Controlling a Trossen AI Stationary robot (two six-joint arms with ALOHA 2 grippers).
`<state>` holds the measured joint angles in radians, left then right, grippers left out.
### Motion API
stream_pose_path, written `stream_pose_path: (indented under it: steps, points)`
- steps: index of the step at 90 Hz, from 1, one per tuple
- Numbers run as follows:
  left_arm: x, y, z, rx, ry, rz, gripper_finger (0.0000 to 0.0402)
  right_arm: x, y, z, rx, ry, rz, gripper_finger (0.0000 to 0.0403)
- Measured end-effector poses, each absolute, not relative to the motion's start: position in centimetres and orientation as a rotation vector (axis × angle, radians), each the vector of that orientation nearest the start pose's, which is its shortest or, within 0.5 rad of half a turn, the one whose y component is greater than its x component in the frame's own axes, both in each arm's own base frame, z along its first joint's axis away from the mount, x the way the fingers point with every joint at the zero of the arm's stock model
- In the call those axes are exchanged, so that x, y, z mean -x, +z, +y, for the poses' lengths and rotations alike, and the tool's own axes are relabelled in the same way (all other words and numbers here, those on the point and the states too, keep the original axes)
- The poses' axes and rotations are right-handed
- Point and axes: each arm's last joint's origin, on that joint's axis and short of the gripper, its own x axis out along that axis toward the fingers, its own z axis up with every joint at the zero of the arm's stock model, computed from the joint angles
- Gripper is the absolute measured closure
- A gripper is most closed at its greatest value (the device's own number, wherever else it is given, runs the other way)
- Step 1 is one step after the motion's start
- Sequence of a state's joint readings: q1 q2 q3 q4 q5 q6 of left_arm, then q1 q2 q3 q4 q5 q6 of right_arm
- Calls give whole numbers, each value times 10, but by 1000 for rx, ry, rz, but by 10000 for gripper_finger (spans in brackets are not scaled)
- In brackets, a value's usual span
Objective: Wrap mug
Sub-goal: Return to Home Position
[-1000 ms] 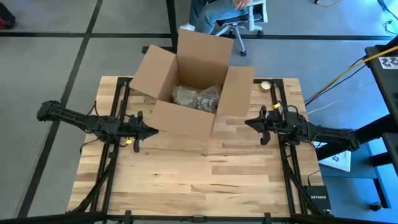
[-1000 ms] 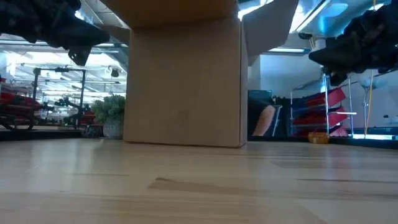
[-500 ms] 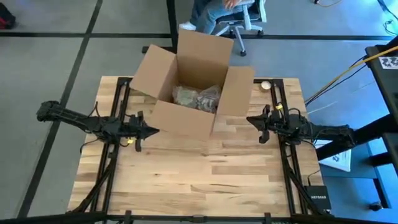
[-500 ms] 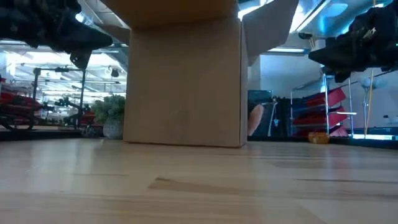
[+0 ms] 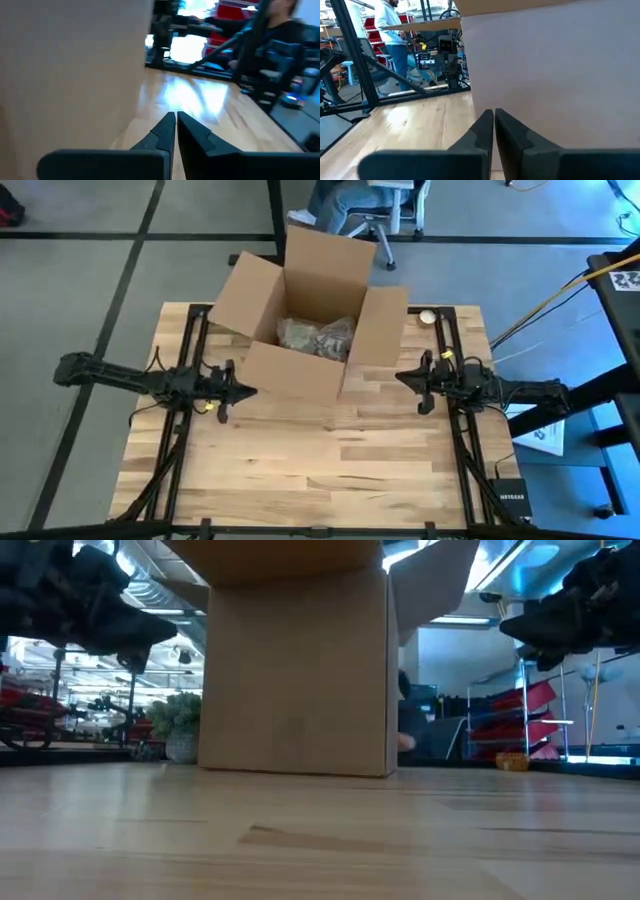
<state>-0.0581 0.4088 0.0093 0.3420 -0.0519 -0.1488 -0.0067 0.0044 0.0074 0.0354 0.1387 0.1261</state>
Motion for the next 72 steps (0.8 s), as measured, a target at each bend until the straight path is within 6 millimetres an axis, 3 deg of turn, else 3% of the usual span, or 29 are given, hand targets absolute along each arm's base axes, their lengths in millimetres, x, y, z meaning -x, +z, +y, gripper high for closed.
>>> stream_pose_path:
  steps: [19,57,72]
  points:
    - [-118,169,2,153,-108,6,401,-97,169,-5,-128,-143,-47,400]
    - [-97,173,3,144,-79,-69,401,-97,169,-5,-128,-142,-47,400]
    - [-98,169,4,174,-47,-25,401,-97,169,-5,-128,-142,-47,400]
